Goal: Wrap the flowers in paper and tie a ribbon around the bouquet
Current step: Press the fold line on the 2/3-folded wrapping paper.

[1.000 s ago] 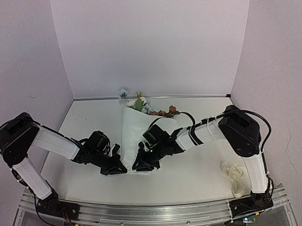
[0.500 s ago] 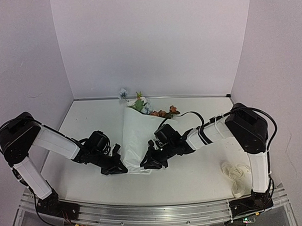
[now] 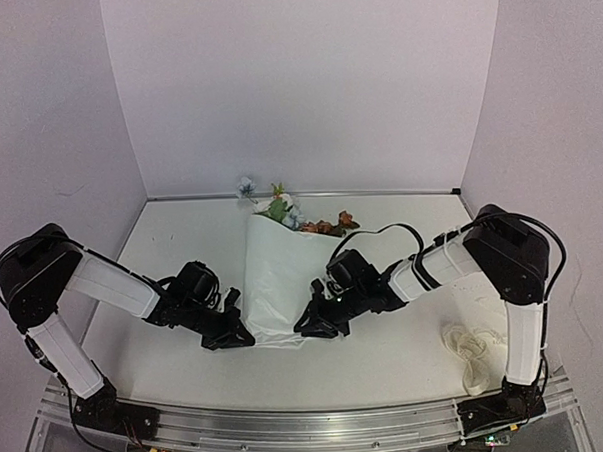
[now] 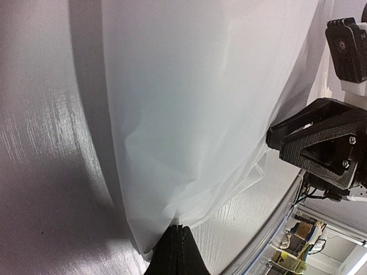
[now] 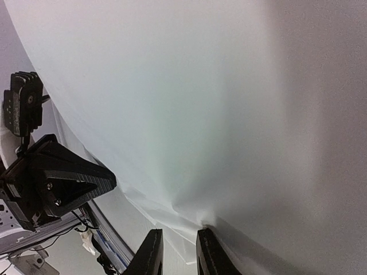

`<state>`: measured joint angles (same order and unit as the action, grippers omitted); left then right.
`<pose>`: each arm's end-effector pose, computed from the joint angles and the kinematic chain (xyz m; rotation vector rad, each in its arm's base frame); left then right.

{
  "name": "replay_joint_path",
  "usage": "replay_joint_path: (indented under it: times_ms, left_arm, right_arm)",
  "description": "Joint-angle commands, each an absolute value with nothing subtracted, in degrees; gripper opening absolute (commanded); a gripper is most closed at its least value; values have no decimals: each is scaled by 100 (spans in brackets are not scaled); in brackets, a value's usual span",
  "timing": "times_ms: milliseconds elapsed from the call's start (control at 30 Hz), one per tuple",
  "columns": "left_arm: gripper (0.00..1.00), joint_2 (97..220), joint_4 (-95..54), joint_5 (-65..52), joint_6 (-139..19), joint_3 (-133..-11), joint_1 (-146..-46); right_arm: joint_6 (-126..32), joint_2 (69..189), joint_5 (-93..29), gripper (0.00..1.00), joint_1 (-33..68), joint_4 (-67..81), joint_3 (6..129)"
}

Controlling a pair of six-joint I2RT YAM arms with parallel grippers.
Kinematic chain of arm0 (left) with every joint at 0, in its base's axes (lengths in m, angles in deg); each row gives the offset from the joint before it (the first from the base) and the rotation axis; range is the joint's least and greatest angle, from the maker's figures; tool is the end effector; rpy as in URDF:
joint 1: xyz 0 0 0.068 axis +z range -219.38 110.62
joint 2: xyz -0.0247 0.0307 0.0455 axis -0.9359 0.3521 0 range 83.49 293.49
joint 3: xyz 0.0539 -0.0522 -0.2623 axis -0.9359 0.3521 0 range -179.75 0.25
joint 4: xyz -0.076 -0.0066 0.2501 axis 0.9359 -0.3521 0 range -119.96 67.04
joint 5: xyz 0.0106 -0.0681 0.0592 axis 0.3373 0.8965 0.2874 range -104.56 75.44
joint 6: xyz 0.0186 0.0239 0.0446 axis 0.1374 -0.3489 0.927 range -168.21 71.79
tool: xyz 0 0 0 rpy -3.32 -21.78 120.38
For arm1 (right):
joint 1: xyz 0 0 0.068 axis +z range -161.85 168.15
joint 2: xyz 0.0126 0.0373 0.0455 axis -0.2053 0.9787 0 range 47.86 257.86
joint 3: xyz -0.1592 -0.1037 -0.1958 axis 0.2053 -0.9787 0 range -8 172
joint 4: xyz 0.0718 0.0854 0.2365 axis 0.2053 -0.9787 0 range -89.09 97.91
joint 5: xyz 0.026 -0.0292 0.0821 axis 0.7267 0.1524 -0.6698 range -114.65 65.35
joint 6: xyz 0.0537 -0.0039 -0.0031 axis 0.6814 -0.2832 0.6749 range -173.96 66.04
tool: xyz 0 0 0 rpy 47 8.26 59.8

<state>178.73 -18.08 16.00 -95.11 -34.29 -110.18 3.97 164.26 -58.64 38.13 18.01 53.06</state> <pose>0.1964 -0.1934 0.1056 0.0872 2.8515 -1.1657 0.2413 0.3184 0.1091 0.1557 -2.7881 -1.4207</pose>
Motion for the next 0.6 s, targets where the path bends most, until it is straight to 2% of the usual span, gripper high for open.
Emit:
replay_joint_path:
  times_ms: [0,567]
  left_arm:
    - [0,18202,-2662,1027,-9469,-3290,-10973]
    - [0,18189,-2543,1227,-9536,-3237,-11150]
  right_arm:
    - [332,16311,-5523,23,3684,1390,4956]
    - [267,15769,-5372,24,3595,1611,4011]
